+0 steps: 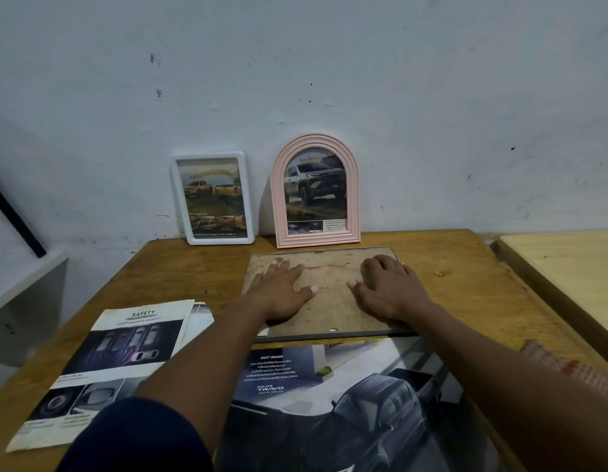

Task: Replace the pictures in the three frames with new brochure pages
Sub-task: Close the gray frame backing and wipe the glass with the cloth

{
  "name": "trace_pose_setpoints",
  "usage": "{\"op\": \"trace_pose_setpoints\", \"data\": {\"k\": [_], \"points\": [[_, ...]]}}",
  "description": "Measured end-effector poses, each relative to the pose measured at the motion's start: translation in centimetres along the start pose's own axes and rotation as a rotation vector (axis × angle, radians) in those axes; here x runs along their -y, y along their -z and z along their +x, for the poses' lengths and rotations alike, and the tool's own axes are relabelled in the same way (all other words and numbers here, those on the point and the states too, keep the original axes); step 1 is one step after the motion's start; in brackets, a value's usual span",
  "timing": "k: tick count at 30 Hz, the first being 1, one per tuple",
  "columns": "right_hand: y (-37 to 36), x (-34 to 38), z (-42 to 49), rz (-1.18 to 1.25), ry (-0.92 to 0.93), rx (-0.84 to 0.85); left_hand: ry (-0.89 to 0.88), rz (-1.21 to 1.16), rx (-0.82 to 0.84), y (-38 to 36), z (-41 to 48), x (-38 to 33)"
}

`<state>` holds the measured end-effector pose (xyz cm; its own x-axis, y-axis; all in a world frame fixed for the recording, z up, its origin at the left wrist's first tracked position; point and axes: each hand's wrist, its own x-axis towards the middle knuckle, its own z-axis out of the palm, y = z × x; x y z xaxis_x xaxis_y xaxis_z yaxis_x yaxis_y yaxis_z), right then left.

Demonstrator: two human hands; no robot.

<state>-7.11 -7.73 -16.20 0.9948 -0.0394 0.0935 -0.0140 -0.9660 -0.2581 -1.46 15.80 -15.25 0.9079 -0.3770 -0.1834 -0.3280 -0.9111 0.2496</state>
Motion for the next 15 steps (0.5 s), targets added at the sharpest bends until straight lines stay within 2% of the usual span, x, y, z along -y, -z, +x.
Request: {"op": "trace_pose_setpoints", "data": {"k": [4, 9, 15], "points": [[1.8, 0.1, -0.1, 0.214, -0.068, -0.021, 0.016, 0.018, -0.072, 0.6, -1.4, 1.1], [2.6, 0.7, -1.0, 0.160, -0.151, -0.073, 0.072, 0.009, -0.106, 1.2, -3.9, 2.4], [3.0, -0.1, -2.5, 0.104, -0.290, 0.012, 0.159, -0.117, -0.156, -0.3, -5.9, 3.4]]}}
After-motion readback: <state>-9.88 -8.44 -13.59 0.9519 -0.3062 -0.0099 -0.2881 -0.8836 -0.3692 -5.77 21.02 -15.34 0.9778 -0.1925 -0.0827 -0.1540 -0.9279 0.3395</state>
